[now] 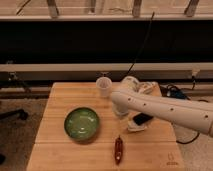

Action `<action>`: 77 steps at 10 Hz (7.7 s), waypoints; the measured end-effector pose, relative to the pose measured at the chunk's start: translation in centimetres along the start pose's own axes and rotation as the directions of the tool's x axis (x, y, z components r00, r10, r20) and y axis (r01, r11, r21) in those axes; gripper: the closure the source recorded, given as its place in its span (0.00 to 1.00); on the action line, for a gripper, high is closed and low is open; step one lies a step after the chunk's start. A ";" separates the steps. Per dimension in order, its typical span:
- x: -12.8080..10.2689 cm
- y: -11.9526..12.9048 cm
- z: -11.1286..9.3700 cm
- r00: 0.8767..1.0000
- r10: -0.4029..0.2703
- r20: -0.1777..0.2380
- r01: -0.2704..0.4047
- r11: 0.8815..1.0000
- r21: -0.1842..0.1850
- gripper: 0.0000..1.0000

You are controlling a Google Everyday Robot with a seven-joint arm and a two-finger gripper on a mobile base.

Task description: Push the ceramic bowl across the table

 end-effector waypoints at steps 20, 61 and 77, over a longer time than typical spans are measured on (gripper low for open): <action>-1.7 -0.8 4.0 0.999 -0.045 0.028 0.046 0.999 -0.021 0.44; -7.8 -3.3 7.8 0.948 -0.291 0.128 0.299 0.953 -0.048 1.00; -9.7 -4.4 7.9 0.924 -0.347 0.162 0.357 0.933 -0.035 1.00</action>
